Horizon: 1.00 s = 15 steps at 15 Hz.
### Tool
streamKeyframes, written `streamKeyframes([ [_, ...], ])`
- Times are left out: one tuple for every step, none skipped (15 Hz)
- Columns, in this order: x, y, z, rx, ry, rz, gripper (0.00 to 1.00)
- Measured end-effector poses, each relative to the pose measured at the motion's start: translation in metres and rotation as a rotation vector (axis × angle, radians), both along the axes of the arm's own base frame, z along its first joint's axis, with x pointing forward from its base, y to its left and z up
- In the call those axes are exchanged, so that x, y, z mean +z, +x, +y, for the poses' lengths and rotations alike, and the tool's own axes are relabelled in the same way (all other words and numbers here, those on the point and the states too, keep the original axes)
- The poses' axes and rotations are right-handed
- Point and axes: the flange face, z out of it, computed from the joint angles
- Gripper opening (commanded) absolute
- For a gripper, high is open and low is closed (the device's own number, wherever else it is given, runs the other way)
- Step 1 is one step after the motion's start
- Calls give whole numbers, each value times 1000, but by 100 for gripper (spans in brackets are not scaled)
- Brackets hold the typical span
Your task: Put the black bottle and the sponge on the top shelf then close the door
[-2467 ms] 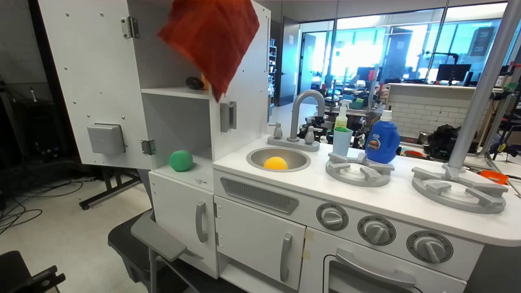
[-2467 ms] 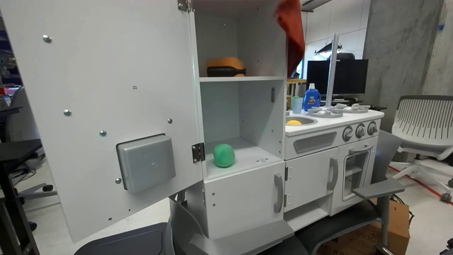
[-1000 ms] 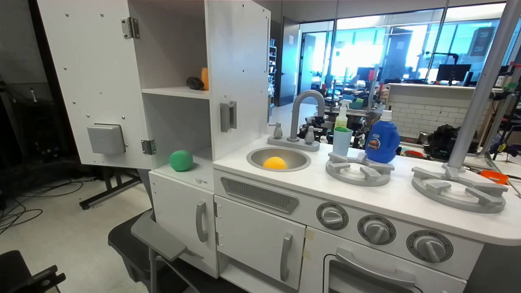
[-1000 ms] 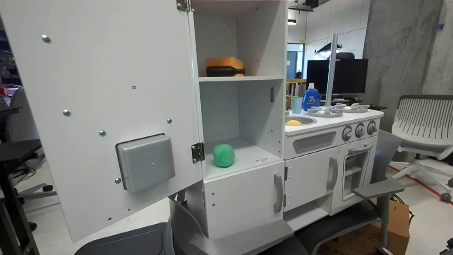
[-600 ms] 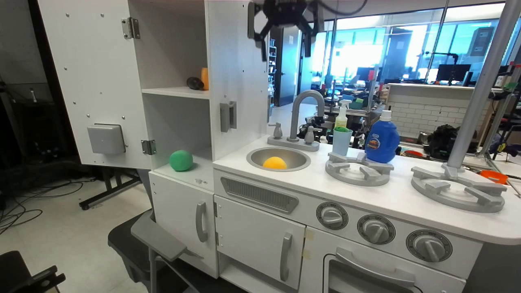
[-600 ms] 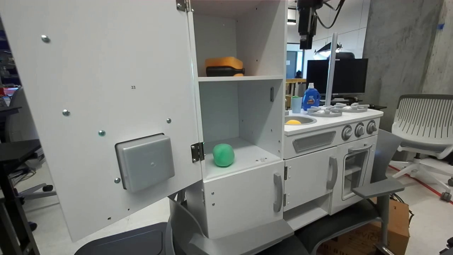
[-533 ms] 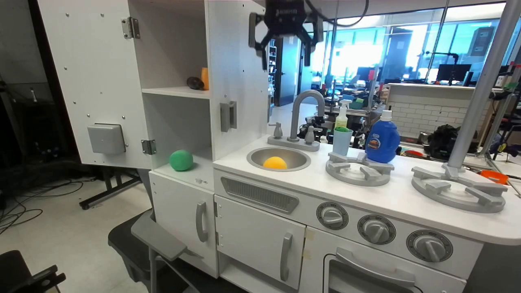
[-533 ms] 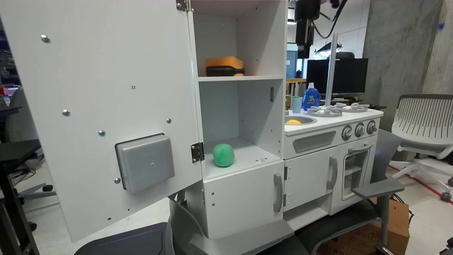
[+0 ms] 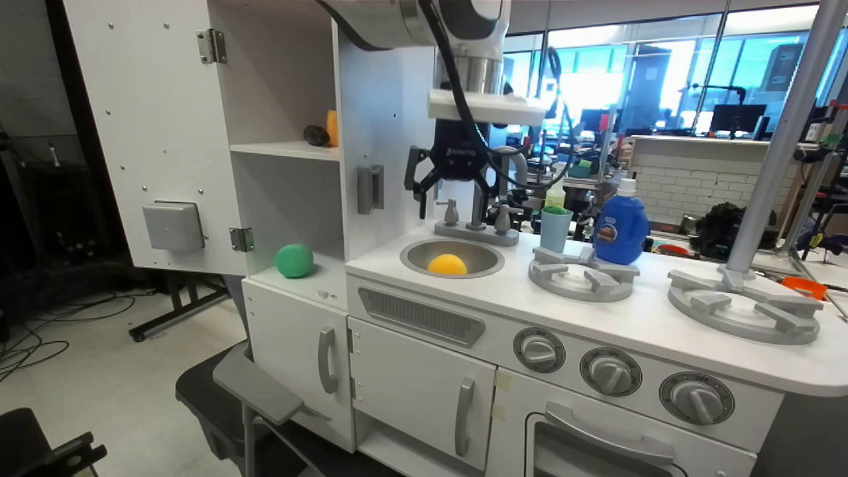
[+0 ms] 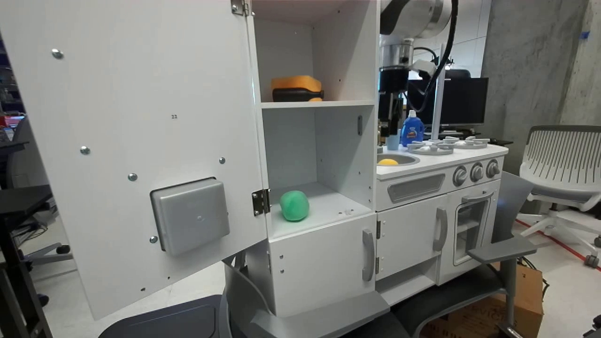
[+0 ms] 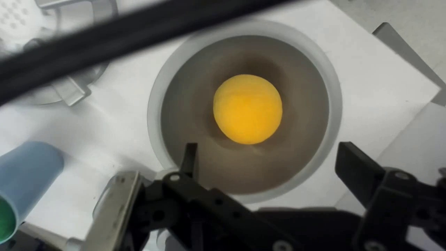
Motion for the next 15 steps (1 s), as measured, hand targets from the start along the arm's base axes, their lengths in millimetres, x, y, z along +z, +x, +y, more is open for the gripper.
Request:
streamKeyframes([
  [-13,1,-1,2,-2,8,100],
  [-23,2,-1,5,-4,14,100],
  [-30,3,-2,9,-6,17,100],
  [-36,4,-1,12,-6,18,100],
  [-39,5,-1,16,-7,17,100],
  [-42,5,-1,19,-7,16,100],
  [-44,6,-1,23,-8,15,100],
  [-45,6,0,26,-9,14,100],
  [-47,7,0,29,-13,14,100],
  [-50,7,0,34,-21,16,100],
  [-52,7,-1,37,-31,17,100],
  [-56,7,-2,41,-41,19,100],
  [-60,7,-2,44,-51,22,100],
  [-64,7,-3,47,-61,25,100],
  [-69,7,-3,50,-68,29,100],
])
